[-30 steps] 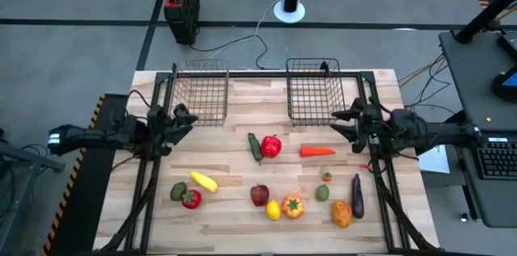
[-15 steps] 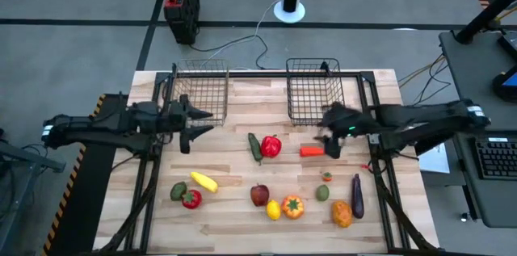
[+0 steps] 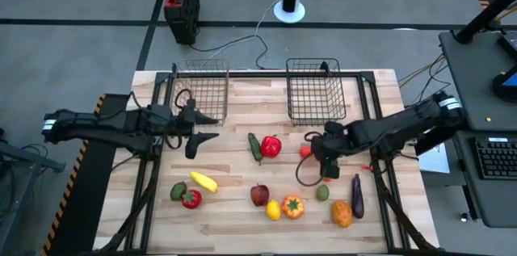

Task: Sort produce into baskets
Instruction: Put the orange carrot into the right black wire basket

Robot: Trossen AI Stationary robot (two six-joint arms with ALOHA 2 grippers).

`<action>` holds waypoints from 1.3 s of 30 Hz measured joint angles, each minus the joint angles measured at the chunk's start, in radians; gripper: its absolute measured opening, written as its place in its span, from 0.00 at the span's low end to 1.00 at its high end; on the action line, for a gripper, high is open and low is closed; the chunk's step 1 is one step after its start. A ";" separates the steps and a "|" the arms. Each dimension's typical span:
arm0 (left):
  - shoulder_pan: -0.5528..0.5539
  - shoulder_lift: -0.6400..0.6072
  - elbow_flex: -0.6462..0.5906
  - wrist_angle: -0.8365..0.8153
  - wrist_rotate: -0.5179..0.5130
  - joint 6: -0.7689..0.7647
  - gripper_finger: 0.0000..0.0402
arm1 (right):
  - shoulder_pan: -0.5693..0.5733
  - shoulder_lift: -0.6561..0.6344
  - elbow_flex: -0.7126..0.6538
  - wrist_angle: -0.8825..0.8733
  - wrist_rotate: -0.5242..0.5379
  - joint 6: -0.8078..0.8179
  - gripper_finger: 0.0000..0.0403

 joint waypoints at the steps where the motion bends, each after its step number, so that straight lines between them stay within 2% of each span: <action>1: -0.006 0.002 -0.004 0.022 0.000 0.001 0.49 | 0.009 0.008 -0.007 0.000 0.008 0.000 0.56; 7: -0.013 0.017 -0.009 0.085 -0.010 0.014 0.49 | 0.014 0.052 -0.045 0.033 0.052 0.013 0.56; 15: -0.013 0.017 -0.010 0.132 -0.040 0.068 0.49 | -0.003 0.050 -0.126 0.179 0.053 0.011 0.56; 27: -0.013 0.024 -0.010 0.168 -0.040 0.087 0.49 | -0.023 0.096 -0.205 0.251 0.092 -0.024 0.71; 31: -0.013 0.036 -0.010 0.170 -0.040 0.087 0.49 | -0.045 0.122 -0.220 0.288 0.103 -0.045 0.70; 39: -0.013 0.064 -0.010 0.168 -0.039 0.090 0.49 | -0.051 0.180 -0.220 0.304 0.104 -0.060 0.60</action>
